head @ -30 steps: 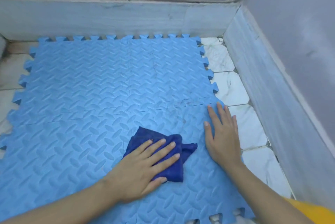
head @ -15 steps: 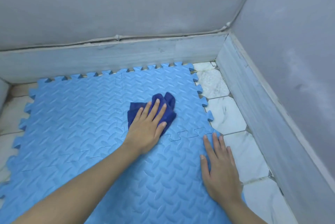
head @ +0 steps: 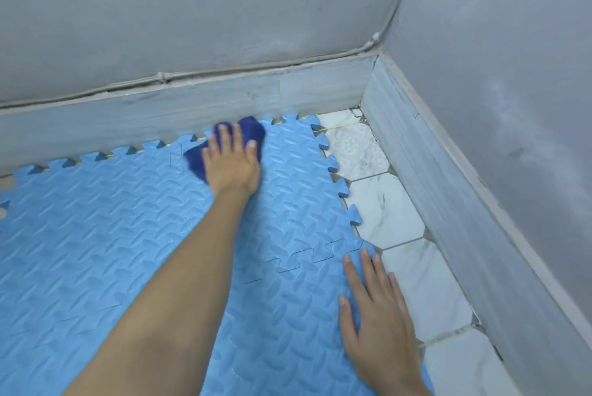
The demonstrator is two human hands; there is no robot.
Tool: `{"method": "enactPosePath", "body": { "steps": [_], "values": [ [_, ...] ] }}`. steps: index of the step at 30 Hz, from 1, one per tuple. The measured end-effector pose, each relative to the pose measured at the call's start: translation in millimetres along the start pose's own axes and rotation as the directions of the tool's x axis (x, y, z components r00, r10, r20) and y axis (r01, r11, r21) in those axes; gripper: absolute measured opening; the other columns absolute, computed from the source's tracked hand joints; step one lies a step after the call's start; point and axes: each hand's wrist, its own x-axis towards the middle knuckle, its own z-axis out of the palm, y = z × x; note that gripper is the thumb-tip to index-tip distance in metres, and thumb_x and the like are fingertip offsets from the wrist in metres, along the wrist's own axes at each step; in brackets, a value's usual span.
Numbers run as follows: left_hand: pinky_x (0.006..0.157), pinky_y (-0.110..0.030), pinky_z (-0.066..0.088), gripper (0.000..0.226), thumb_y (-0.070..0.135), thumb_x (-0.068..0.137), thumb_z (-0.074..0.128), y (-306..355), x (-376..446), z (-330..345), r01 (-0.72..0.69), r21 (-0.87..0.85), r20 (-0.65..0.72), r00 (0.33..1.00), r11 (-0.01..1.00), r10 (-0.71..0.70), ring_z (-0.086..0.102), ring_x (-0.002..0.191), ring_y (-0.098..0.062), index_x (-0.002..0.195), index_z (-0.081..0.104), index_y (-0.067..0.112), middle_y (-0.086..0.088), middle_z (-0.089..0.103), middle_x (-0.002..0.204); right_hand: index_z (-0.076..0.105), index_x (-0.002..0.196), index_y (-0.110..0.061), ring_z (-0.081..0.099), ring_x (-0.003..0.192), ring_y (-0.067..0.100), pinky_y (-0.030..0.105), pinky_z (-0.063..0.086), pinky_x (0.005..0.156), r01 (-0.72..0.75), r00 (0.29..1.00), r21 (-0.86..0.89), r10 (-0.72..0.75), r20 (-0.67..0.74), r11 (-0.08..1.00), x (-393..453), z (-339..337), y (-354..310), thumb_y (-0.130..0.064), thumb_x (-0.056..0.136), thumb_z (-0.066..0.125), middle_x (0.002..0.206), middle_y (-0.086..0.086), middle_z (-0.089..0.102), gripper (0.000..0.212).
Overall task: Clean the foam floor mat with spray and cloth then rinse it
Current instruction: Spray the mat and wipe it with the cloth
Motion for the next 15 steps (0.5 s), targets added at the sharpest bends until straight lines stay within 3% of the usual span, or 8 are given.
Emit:
{"method": "enactPosePath", "body": {
  "steps": [2, 5, 6, 11, 15],
  "values": [
    [0.119, -0.043, 0.004, 0.058, 0.046, 0.101, 0.015, 43, -31, 14, -0.291, 0.004, 0.056, 0.955, 0.957, 0.29, 0.002, 0.148, -0.023, 0.153, 0.007, 0.023, -0.002, 0.003, 0.162, 0.045, 0.146, -0.021, 0.025, 0.147, 0.018, 0.037, 0.021, 0.116, 0.004, 1.0, 0.009, -0.004, -0.006, 1.0, -1, 1, 0, -0.037, 0.091, 0.041, 0.157, 0.003, 0.035, 0.058],
    [0.118, -0.039, 0.003, 0.056, 0.049, 0.099, 0.016, 80, -70, 24, -0.646, 0.011, 0.209, 0.748, 0.763, 0.63, 0.006, 0.148, -0.019, 0.152, 0.016, 0.029, 0.004, 0.009, 0.161, 0.046, 0.145, -0.021, 0.026, 0.146, 0.018, 0.037, 0.022, 0.116, -0.009, 1.0, 0.026, 0.009, 0.007, 1.0, -1, -2, -2, -0.038, 0.09, 0.042, 0.156, 0.003, 0.036, 0.058],
    [0.118, -0.038, 0.003, 0.055, 0.048, 0.1, 0.018, 84, -65, 23, -0.68, 0.012, 0.231, 0.715, 0.733, 0.66, 0.007, 0.148, -0.018, 0.152, 0.019, 0.029, 0.004, 0.01, 0.161, 0.045, 0.146, -0.022, 0.025, 0.147, 0.017, 0.036, 0.021, 0.116, -0.013, 1.0, 0.035, 0.013, 0.011, 0.999, 0, -3, -2, -0.038, 0.091, 0.041, 0.157, 0.001, 0.034, 0.057],
    [0.12, -0.037, 0.001, 0.053, 0.044, 0.102, 0.016, 70, -38, 17, -0.523, -0.005, 0.198, 0.835, 0.852, 0.514, 0.004, 0.148, -0.015, 0.152, 0.018, 0.026, 0.005, 0.009, 0.161, 0.04, 0.149, -0.026, 0.015, 0.15, 0.012, 0.035, 0.018, 0.118, -0.043, 0.999, 0.034, 0.042, 0.029, 0.999, -2, -8, -6, -0.038, 0.095, 0.037, 0.16, -0.002, 0.027, 0.055],
    [0.12, -0.036, 0.001, 0.056, 0.048, 0.1, 0.012, 23, -84, 8, -0.516, -0.017, 0.196, 0.838, 0.856, 0.509, 0.003, 0.148, -0.016, 0.152, 0.014, 0.027, 0.004, 0.006, 0.161, 0.039, 0.149, -0.026, 0.009, 0.15, 0.008, 0.034, 0.015, 0.12, -0.054, 0.998, 0.016, 0.053, 0.038, 0.998, -1, -7, -6, -0.037, 0.098, 0.034, 0.16, -0.002, 0.025, 0.053]
  ]
}}
